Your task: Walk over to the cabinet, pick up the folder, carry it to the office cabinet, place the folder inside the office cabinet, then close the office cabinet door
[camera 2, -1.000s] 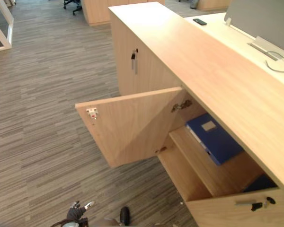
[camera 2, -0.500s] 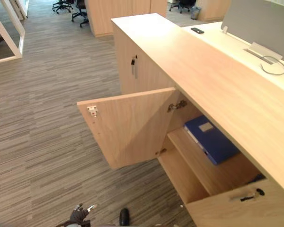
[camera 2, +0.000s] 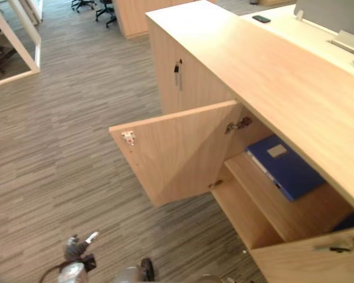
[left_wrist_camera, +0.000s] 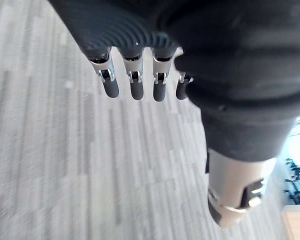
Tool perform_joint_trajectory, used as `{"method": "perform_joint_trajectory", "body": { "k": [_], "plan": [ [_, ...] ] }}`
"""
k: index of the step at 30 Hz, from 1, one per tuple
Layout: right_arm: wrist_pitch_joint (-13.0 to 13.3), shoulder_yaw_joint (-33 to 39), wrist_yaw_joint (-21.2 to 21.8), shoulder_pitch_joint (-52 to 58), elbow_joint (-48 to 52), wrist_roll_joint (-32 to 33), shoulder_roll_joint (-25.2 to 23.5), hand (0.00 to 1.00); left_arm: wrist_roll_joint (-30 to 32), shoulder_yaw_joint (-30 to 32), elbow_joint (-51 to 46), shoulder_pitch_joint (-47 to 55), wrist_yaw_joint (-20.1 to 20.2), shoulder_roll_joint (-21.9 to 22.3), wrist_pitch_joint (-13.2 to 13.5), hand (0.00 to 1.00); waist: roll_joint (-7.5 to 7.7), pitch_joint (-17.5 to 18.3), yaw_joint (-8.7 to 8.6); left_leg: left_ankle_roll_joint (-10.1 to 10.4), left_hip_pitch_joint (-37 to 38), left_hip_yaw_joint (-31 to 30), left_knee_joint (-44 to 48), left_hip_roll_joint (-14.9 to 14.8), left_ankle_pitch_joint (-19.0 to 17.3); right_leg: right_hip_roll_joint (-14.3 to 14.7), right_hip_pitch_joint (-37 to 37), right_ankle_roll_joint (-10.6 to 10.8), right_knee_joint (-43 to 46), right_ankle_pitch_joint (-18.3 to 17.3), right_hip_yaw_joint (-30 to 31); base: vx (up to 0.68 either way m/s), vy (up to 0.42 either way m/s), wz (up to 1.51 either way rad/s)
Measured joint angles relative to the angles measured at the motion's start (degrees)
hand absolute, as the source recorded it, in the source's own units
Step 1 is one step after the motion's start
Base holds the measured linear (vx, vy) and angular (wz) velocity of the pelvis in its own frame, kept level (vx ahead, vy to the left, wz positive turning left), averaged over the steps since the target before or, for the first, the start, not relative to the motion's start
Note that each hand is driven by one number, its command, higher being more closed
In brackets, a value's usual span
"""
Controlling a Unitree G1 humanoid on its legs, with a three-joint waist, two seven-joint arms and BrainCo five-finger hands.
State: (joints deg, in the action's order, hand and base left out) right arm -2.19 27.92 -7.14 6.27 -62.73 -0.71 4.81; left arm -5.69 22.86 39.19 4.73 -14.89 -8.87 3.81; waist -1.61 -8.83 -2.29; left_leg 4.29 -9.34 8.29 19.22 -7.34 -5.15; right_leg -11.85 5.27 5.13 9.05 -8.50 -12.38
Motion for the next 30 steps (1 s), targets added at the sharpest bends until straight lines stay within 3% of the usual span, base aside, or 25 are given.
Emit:
{"method": "perform_joint_trajectory", "body": {
  "k": [2,4,7,10,13,17,18,24,30],
  "plan": [
    [-0.2,1.1,0.0,1.2,-1.2,0.6,-0.1,0.00,1.1,-0.1,-3.9,-2.2,-1.4,-4.2,0.2,0.00,0.50,0.6,-1.48,0.1,-3.8,-8.5,3.1,4.2,0.0,-0.3,-0.8,0.0,-1.3,0.5,-0.3,-0.07,0.212,0.52],
    [-0.1,4.2,-0.2,1.1,-1.8,2.2,-0.9,0.00,2.3,-0.4,-7.8,-2.8,-2.7,-4.9,0.2,0.00,0.27,0.7,-1.47,0.6,-4.8,-10.2,2.8,5.1,-0.3,-1.0,-1.6,1.9,-1.9,2.5,0.5,-0.06,0.160,0.24],
    [0.1,4.4,-0.2,1.0,-0.8,4.5,-3.5,0.00,5.7,-3.6,-15.9,-0.1,-3.4,-4.9,-0.1,0.00,0.18,1.3,-1.12,0.4,-4.5,-9.2,1.2,4.6,-0.4,-1.3,-3.8,3.9,-2.2,5.7,2.2,-0.12,0.158,-0.42],
    [0.1,2.0,-0.1,1.5,0.5,6.8,-3.9,0.00,9.1,-6.6,-18.5,0.4,-3.4,-4.8,-0.1,0.00,0.37,3.1,-1.37,-0.4,-4.3,-4.4,-2.1,4.1,-0.3,-1.9,-7.7,3.8,-2.4,6.8,6.1,-0.21,0.066,-0.86],
    [-0.1,1.2,0.6,3.3,1.9,7.7,-4.0,0.00,11.7,-10.1,-18.5,-0.8,-3.4,-4.4,-0.1,0.00,0.51,3.7,-1.80,0.3,-0.7,-1.4,-7.5,4.1,1.9,-2.0,-8.5,3.5,-3.3,6.6,7.7,-0.16,-0.051,-0.66],
    [-0.6,1.6,1.6,6.6,1.6,7.5,-3.9,0.00,14.0,-13.3,-18.3,-3.1,-3.4,-3.6,-0.1,0.00,0.73,5.8,-3.11,1.6,7.7,0.1,-24.6,2.6,10.1,1.1,-10.0,3.3,-3.8,6.1,9.6,-0.05,-0.125,-0.29],
    [-0.6,2.1,1.8,6.8,1.6,7.3,-3.9,0.00,14.1,-13.7,-17.9,-4.1,-3.4,-3.8,-0.1,0.00,0.67,5.8,-3.30,1.8,7.4,0.1,-24.6,1.9,11.0,1.8,-10.1,3.3,-3.9,6.1,9.7,0.01,-0.101,-0.27],
    [-1.2,4.6,2.1,7.2,-0.2,6.3,-3.5,0.00,15.2,-20.4,-5.9,-13.6,-2.0,-6.5,-0.6,0.00,0.81,6.0,-5.02,2.3,9.1,2.3,-24.6,0.6,11.8,3.9,-9.4,2.6,-5.2,7.1,12.7,0.01,-0.032,-0.23],
    [-1.0,4.7,2.4,6.6,-0.4,8.1,-2.6,0.00,11.8,-21.4,14.3,-26.5,-0.7,-16.3,-1.0,0.00,0.82,5.9,-7.13,2.8,12.7,7.7,-24.3,0.2,9.9,5.1,-8.2,1.8,-7.8,9.1,17.8,0.10,0.031,-0.50]
  ]
}}
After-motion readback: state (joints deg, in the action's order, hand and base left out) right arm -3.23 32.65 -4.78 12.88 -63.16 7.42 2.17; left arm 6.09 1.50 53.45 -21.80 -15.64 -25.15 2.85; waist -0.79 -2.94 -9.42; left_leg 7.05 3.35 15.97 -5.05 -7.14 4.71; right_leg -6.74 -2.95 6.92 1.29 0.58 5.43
